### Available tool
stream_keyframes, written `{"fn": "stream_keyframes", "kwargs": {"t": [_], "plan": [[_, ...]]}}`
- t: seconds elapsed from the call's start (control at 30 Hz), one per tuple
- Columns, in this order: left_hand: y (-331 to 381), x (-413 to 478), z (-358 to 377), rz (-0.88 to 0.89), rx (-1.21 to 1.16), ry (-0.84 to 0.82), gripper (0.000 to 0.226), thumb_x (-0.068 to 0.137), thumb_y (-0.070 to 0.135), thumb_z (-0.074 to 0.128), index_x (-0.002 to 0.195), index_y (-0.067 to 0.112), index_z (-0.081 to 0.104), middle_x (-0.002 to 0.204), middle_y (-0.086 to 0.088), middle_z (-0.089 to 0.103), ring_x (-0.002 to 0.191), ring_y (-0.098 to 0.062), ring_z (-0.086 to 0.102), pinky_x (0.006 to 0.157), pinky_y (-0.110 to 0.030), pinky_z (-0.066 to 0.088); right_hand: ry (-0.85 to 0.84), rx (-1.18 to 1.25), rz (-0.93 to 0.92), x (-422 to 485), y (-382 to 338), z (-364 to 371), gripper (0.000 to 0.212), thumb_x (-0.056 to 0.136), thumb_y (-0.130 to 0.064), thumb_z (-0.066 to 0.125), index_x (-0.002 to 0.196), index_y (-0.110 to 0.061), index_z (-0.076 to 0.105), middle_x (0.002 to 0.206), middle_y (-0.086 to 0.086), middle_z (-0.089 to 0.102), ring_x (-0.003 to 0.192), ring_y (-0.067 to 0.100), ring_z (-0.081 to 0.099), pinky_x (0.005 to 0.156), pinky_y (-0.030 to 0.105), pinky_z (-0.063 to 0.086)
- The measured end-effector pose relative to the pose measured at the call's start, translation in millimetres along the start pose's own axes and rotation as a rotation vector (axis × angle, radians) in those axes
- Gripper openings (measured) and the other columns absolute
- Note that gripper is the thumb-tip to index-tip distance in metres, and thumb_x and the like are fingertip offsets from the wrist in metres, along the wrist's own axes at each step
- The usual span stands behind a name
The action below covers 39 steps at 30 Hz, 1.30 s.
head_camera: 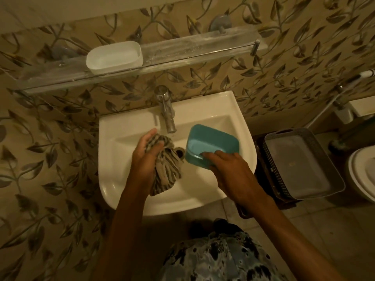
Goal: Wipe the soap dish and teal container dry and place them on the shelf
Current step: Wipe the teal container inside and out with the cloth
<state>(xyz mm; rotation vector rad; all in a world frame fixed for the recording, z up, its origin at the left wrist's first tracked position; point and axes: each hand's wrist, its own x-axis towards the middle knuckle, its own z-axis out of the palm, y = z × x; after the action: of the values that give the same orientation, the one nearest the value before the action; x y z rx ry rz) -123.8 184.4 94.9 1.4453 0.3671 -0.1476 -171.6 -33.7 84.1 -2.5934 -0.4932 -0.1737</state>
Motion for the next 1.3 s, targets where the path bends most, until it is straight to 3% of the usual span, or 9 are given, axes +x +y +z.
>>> {"fn": "stream_keyframes", "kwargs": {"t": [0.13, 0.33, 0.43, 0.57, 0.7, 0.8, 0.93, 1.1, 1.3], "plan": [[-3.6, -17.4, 10.1, -0.057, 0.141, -0.108, 0.076, 0.059, 0.054, 0.077, 0.127, 0.029, 0.053, 0.122, -0.001, 0.062, 0.108, -0.015, 0.063, 0.09, -0.035, 0.053, -0.01, -0.172, -0.152, 1.2, -3.9, 4.0, 0.058, 0.068, 0.009, 0.075, 0.119, -0.018, 0.067, 0.09, 0.001, 0.07, 0.085, 0.027, 0.066, 0.094, 0.046, 0.043], [-13.6, -24.2, 8.4, 0.0, 0.157, -0.102, 0.058, 0.076, 0.001, 0.072, 0.127, 0.023, 0.052, 0.117, 0.0, 0.065, 0.103, -0.011, 0.064, 0.09, -0.038, 0.054, 0.097, -0.149, -0.262, -3.7, -0.4, 5.2, 0.048, 0.067, 0.007, 0.078, 0.109, -0.015, 0.071, 0.093, 0.0, 0.072, 0.097, 0.024, 0.064, 0.11, 0.058, 0.029], [-16.0, -25.4, 6.0, 0.025, 0.175, -0.108, 0.06, 0.07, 0.002, 0.068, 0.121, 0.03, 0.055, 0.115, 0.002, 0.065, 0.105, -0.014, 0.063, 0.091, -0.041, 0.054, 0.151, -0.041, -0.282, -7.5, 0.4, 5.6, 0.036, 0.075, -0.003, 0.079, 0.109, -0.013, 0.071, 0.114, 0.005, 0.068, 0.121, 0.027, 0.055, 0.114, 0.062, 0.021], [-20.2, -28.9, 5.3, 0.031, 0.204, -0.111, 0.058, 0.064, 0.009, 0.062, 0.111, 0.043, 0.059, 0.108, 0.011, 0.067, 0.101, -0.008, 0.063, 0.086, -0.036, 0.055, 0.184, 0.482, 0.011, -14.4, -6.3, 4.5, 0.071, 0.084, -0.037, 0.07, 0.145, -0.025, 0.036, 0.157, 0.0, 0.023, 0.147, 0.019, 0.021, 0.12, 0.038, 0.022], [-22.9, -32.5, 5.2, 0.024, 0.24, -0.12, 0.058, 0.062, 0.01, 0.06, 0.109, 0.045, 0.06, 0.104, 0.017, 0.067, 0.095, -0.003, 0.064, 0.074, -0.026, 0.054, 0.136, 1.067, 0.463, -9.5, -9.6, 6.1, 0.082, 0.085, -0.053, 0.054, 0.151, -0.038, 0.007, 0.156, -0.025, 0.014, 0.137, -0.013, 0.024, 0.103, 0.007, 0.033], [-22.3, -34.3, 4.8, 0.063, 0.262, -0.096, 0.057, 0.062, 0.01, 0.06, 0.111, 0.04, 0.061, 0.104, 0.017, 0.068, 0.096, -0.002, 0.064, 0.071, -0.021, 0.054, 0.027, 1.283, 0.736, -3.1, -2.8, 9.9, 0.082, 0.083, -0.055, 0.056, 0.149, -0.045, 0.01, 0.156, -0.009, 0.026, 0.139, 0.012, 0.036, 0.107, 0.034, 0.042], [-18.5, -33.4, 5.6, 0.122, 0.283, -0.03, 0.053, 0.068, 0.007, 0.061, 0.111, 0.037, 0.062, 0.104, 0.021, 0.068, 0.097, 0.001, 0.064, 0.072, -0.014, 0.052, -0.176, 1.555, 0.853, 2.6, 0.9, 5.9, 0.071, 0.08, -0.054, 0.053, 0.144, -0.046, 0.023, 0.137, -0.004, 0.048, 0.119, 0.024, 0.057, 0.078, 0.053, 0.058], [-14.0, -32.6, 7.3, 0.152, 0.253, -0.009, 0.043, 0.083, 0.004, 0.064, 0.114, 0.034, 0.063, 0.107, 0.017, 0.069, 0.1, -0.004, 0.065, 0.084, -0.027, 0.054, -0.1, 1.487, 0.841, 10.9, -1.7, 6.5, 0.062, 0.076, -0.056, 0.053, 0.13, -0.024, 0.056, 0.123, 0.005, 0.068, 0.109, 0.023, 0.066, 0.084, 0.042, 0.058], [18.8, -29.0, 1.6, 0.122, 0.024, -0.013, 0.037, 0.098, 0.008, 0.037, 0.123, 0.025, 0.058, 0.121, 0.0, 0.065, 0.106, -0.013, 0.065, 0.086, -0.03, 0.054, 0.045, 1.411, 0.83, 12.6, 7.7, 4.5, 0.055, 0.076, -0.044, 0.069, 0.124, -0.019, 0.059, 0.122, 0.01, 0.066, 0.112, 0.028, 0.064, 0.08, 0.045, 0.057]]}}
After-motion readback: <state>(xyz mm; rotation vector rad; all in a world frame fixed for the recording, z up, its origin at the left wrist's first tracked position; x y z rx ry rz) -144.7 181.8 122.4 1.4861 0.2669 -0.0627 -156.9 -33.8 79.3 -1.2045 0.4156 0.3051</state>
